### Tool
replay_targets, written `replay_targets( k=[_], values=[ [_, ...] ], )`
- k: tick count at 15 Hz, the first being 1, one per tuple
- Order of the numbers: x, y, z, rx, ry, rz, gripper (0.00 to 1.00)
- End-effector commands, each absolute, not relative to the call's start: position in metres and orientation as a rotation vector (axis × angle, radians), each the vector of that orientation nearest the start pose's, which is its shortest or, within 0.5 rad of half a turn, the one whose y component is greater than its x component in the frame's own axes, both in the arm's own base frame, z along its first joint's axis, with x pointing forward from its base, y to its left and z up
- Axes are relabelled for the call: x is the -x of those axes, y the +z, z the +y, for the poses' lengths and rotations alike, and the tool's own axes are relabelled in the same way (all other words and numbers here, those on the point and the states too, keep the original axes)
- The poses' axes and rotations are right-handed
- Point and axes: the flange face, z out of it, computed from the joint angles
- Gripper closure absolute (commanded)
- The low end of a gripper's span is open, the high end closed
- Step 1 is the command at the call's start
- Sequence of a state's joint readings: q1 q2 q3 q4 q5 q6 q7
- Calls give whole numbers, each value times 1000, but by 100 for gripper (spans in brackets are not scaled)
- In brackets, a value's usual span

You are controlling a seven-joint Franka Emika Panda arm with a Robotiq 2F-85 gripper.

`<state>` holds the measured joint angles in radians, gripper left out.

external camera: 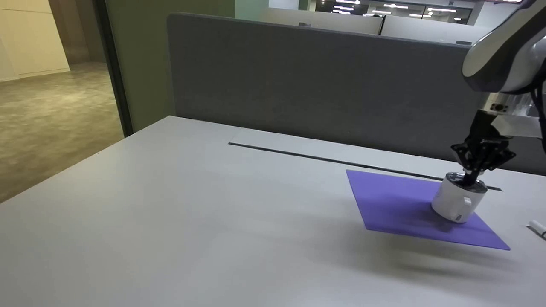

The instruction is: Close the lid of the cup

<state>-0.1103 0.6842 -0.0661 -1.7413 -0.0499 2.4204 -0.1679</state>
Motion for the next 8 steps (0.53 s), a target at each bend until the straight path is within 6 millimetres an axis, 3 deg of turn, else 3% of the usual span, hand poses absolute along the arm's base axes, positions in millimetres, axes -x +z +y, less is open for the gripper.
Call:
replay_targets(
  k=[1, 8],
  values=[
    [-663, 183, -112, 3219, 31, -44, 100],
    [-661, 177, -99, 3174, 120, -70, 100]
  ],
)
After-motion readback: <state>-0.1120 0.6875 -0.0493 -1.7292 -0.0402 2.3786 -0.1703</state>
